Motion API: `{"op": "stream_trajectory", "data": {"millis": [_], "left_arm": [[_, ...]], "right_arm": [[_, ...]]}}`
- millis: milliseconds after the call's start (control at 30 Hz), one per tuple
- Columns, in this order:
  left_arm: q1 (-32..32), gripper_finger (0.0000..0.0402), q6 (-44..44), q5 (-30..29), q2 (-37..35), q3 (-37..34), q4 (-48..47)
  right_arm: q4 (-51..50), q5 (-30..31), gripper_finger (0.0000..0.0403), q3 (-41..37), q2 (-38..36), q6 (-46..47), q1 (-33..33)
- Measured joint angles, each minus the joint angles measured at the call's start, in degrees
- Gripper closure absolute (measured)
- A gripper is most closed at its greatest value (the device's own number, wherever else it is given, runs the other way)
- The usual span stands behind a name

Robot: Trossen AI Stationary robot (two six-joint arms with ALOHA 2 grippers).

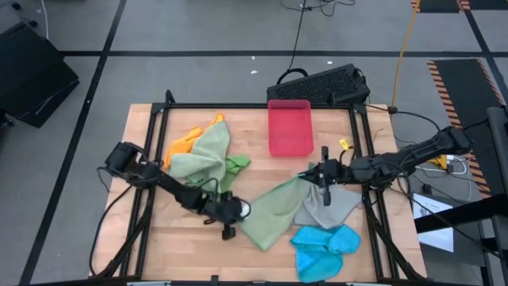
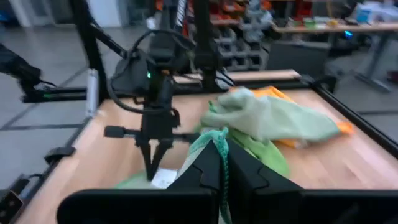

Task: Fold microfiber towels
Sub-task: Fold the right light green microfiber cloth

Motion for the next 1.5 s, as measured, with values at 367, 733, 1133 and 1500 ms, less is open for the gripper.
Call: {"op": "stream_trajectory", "data": {"millis": [367,733,1133,1500], "left_arm": [[-9.32,0.0381,-8.65,-15.76,0.35,2.56,9.61],[-6.15,0.038,9.16,-15.25,-7.63,3.27,6.37],[4.71,0.0261,33.64,-32.22,-14.72,3.29,19.3],[18.9,0.0116,28.04,-10.58,-14.28,3.31,21.02]], "right_arm": [[13.27,-9.15,0.0401,3.23,19.16,0.0,-8.5],[9.64,-15.89,0.0401,8.7,23.46,-7.24,-11.81],[5.84,-9.52,0.0401,8.7,21.26,-5.28,-13.09],[6.85,-9.79,0.0401,8.7,23.11,-8.41,-12.93]]}}
